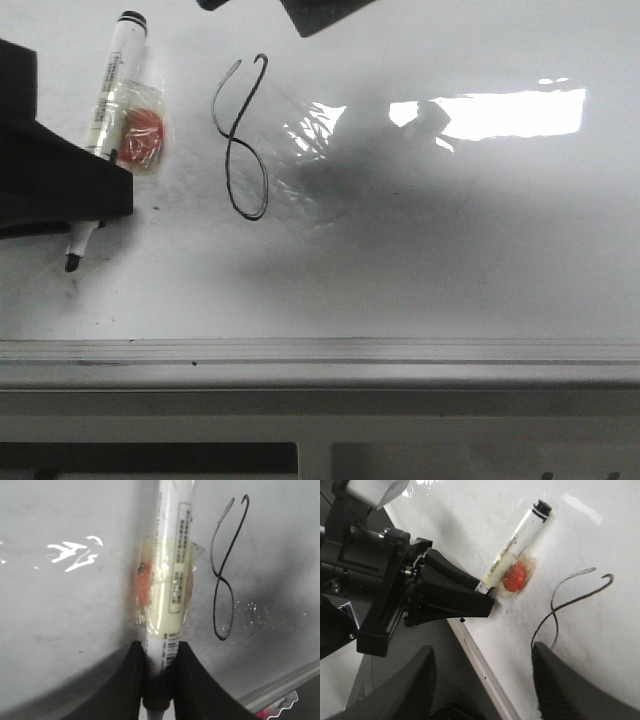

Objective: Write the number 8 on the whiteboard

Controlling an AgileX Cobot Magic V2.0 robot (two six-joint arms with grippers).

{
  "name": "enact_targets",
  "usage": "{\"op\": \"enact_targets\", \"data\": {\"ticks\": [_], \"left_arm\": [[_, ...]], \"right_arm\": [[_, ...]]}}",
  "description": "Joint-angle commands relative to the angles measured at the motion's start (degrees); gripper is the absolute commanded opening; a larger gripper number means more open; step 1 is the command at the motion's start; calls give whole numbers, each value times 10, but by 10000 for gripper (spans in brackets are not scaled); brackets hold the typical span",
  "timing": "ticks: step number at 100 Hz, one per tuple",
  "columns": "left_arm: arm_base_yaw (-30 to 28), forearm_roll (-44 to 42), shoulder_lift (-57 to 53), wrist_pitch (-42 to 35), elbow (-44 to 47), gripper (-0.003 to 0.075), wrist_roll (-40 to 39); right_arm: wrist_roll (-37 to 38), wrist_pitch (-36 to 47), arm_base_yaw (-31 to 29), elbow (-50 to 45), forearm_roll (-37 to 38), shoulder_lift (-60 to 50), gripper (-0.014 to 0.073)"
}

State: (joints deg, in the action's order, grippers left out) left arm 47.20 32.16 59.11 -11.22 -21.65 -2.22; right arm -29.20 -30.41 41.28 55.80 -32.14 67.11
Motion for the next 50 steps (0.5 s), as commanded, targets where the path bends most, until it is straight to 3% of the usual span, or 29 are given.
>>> {"op": "enact_targets", "data": {"ticks": [1,9,28,34,50], "left_arm": [[-3,4,4,-33,-17,-15,-6],[-3,4,4,-33,-17,43,-6],[-3,4,4,-33,-17,347,-6],[-3,4,4,-34,-17,381,-6],[-3,4,-3,-37,-17,377,-6]], "right_arm": [[-2,31,0,17,-12,-10,363],[-2,31,0,17,-12,-10,363],[-2,31,0,17,-12,-10,363],[-2,31,0,17,-12,-10,363],[-2,31,0,17,-12,-12,346]]}}
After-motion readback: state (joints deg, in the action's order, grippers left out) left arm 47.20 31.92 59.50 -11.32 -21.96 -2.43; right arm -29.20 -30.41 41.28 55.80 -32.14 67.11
